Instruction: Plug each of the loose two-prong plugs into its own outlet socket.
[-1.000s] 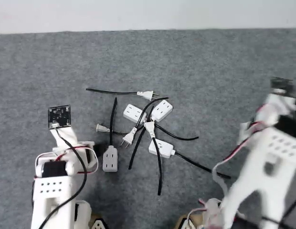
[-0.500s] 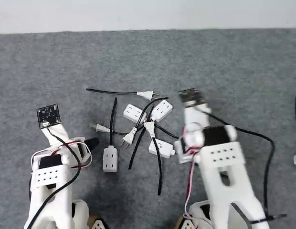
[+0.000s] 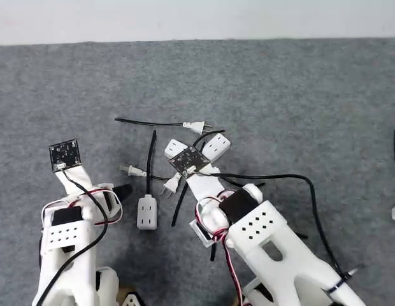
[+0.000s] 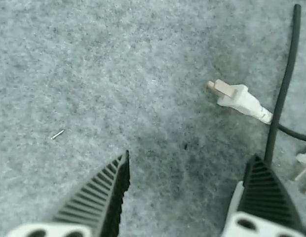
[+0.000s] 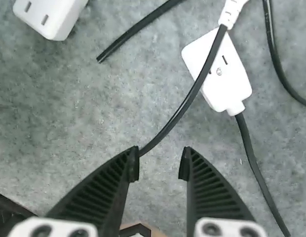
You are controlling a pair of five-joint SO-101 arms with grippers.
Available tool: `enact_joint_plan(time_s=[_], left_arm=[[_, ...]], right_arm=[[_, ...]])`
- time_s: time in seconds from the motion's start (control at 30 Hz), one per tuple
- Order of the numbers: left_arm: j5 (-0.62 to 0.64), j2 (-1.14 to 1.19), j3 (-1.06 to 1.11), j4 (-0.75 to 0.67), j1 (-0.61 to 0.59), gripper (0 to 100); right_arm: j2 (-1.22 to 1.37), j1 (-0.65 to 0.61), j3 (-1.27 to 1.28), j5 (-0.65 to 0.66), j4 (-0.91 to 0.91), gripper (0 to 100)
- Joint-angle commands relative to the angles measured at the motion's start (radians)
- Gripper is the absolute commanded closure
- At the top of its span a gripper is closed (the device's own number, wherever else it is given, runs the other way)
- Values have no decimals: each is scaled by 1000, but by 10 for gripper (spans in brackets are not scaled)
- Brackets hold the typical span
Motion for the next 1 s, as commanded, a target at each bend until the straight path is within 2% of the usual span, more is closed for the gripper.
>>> enact_joint_plan(time_s=[0.0,0.1,0.3,0.53,0.6,0.7,0.8,0.97], left_arm=[[11,5,-8,-29,-8,659],[11,5,-8,-29,-8,659],[9,5,-8,-29,-9,659],[9,5,-8,-31,-9,659],[9,5,-8,-31,-9,659],[9,5,-8,-31,-9,659],[9,6,-8,-31,-9,659],[9,6,-8,-31,-9,659]], right_arm=[[-21,-12,-5,-12,-19,861],[-21,-13,0,-17,-39,863],[35,-7,94,-153,-205,866],[163,-12,100,-163,-252,868],[239,-4,100,-163,-294,897],[348,4,94,-155,-357,995],[372,8,75,-155,-355,991],[239,10,64,-153,-298,991]])
